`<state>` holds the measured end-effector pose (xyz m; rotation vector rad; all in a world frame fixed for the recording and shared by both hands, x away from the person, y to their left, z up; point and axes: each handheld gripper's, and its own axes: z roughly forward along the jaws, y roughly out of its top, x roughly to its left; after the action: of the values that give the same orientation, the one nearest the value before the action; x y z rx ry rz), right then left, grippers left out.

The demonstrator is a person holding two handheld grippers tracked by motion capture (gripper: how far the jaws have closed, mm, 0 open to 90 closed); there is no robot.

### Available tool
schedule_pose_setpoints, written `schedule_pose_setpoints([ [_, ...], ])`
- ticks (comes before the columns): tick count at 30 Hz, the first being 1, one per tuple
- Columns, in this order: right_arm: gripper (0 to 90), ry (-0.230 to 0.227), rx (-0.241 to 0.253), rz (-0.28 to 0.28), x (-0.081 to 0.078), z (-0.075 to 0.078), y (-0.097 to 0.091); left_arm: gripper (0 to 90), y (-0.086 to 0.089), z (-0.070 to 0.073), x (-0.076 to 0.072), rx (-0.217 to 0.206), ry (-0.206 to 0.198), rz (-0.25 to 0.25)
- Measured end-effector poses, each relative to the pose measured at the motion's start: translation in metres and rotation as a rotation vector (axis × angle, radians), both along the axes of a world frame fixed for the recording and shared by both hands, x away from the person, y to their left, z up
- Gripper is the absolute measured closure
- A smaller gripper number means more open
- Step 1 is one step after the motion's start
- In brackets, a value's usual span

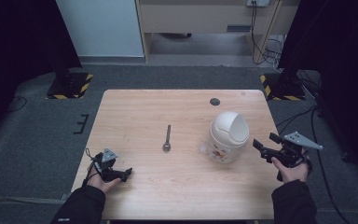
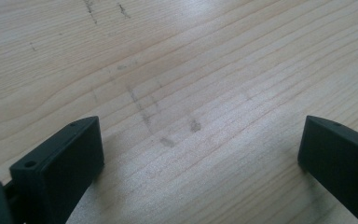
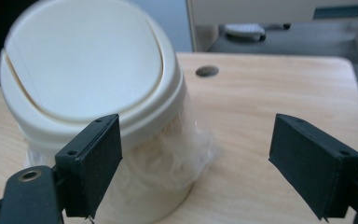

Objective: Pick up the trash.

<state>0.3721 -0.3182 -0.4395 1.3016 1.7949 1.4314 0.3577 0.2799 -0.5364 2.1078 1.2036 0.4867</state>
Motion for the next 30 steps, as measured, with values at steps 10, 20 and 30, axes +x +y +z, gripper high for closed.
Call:
schedule_pose_setpoints([
  [10, 13.5, -0.080, -0.004, -0.013, 0.017, 0.025, 0.009, 0.0, 0.000, 0.000, 0.000, 0.000, 0.000, 0.000],
  [20, 13.6, -0.086, -0.035, -0.003, 0.041, 0.020, 0.033, 0.0, 0.000, 0.000, 0.000, 0.000, 0.000, 0.000],
  [30, 13.3, -0.038, -0.087, 0.004, 0.049, -0.005, 0.041, 0.0, 0.000, 0.000, 0.000, 0.000, 0.001, 0.000],
])
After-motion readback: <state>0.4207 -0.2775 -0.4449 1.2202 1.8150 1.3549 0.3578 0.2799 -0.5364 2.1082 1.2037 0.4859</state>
